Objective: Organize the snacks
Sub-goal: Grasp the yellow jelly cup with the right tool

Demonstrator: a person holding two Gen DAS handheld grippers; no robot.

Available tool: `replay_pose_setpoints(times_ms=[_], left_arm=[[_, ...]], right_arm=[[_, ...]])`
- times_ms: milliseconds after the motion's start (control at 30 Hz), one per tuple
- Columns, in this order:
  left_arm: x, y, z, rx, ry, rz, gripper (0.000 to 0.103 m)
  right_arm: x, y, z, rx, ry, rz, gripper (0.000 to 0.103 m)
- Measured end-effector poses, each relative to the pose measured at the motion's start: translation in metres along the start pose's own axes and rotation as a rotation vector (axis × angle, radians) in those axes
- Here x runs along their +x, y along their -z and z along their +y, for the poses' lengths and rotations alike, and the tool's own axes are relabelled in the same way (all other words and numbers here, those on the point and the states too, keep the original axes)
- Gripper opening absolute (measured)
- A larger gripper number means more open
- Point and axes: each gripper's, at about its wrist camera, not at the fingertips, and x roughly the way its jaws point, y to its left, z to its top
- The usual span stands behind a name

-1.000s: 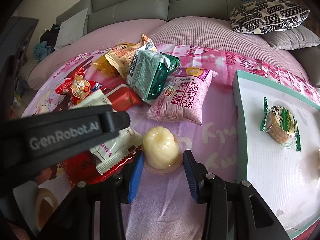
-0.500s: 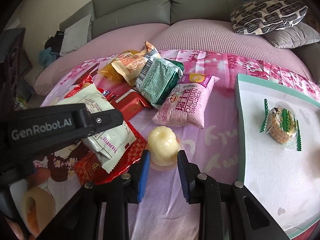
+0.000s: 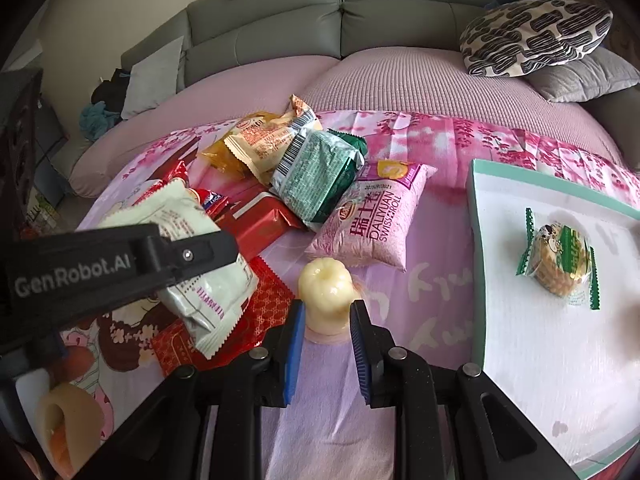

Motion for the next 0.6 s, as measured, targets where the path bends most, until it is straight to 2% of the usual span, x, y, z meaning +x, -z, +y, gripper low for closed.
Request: replay_pose_setpoints(times_ms=[267, 300, 333, 367, 600], left_arm=[[0.000, -0.001, 0.006, -0.012, 0.009, 0.005, 0.019], [0.000, -0.001, 0.007, -0.012, 0.009, 0.006, 0.019], [0.000, -0.001, 0.007, -0.013, 0.010, 0.006, 0.019], [0.000, -0.001, 0.007, -0.015, 0.010, 0.006, 0.019], [0.000, -0.003, 0.011, -0.028, 0.015, 0.008, 0.019]], right_arm=[[0.010, -0.006, 0.000, 0.019, -0.002, -0.019, 0.035], [0.011, -0.006, 0.000, 0.020, 0.000, -0.018, 0.040], [0.012, -0.006, 0.000, 0.022, -0.002, -0.016, 0.051], [0.014, -0.006, 0.000, 0.026, -0.002, -0.019, 0.054], [0.018, -0.009, 0.000, 0.049, 0.011, -0.048, 0.054]])
